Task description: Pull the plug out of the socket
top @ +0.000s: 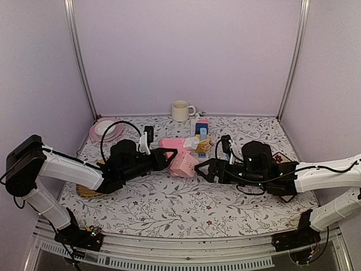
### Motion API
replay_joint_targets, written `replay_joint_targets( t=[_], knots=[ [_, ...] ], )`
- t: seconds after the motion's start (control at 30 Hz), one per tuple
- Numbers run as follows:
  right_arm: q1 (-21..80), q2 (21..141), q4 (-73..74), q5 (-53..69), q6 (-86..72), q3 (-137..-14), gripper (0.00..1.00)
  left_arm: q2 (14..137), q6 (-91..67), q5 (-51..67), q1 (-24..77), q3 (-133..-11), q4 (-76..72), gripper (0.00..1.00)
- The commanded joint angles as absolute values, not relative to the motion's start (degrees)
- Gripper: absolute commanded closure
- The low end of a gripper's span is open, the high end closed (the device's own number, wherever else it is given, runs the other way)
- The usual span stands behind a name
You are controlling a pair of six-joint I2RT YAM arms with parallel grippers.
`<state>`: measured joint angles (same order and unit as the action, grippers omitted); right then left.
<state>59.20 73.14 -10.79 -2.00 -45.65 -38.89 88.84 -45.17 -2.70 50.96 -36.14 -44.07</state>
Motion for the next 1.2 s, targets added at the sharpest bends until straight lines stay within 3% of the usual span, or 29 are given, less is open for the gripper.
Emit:
replay_joint_targets(
  t=[0.0,0.2,0.67,1.17],
  knots=[
    [59.0,73.7,-16.3,-4.8,-45.2,-39.2,0.01,85.8,-42.9,-5.4,52.7,-35.2,-49.1,1.0],
    [59.1,78.2,-16.9,-1.1,-44.8,-44.0,0.01,83.1,-39.0,-14.3,56.5,-34.8,-45.7,1.0],
    [63.2,85.8,-26.3,-1.6,-50.8,-41.7,0.0,81.0,-37.7,-34.2,66.8,-34.1,-39.2,1.0],
    [63.8,89.1,-29.8,-0.8,-55.1,-39.8,0.27,82.8,-36.9,-40.6,70.4,-34.6,-39.0,1.0]
  ],
)
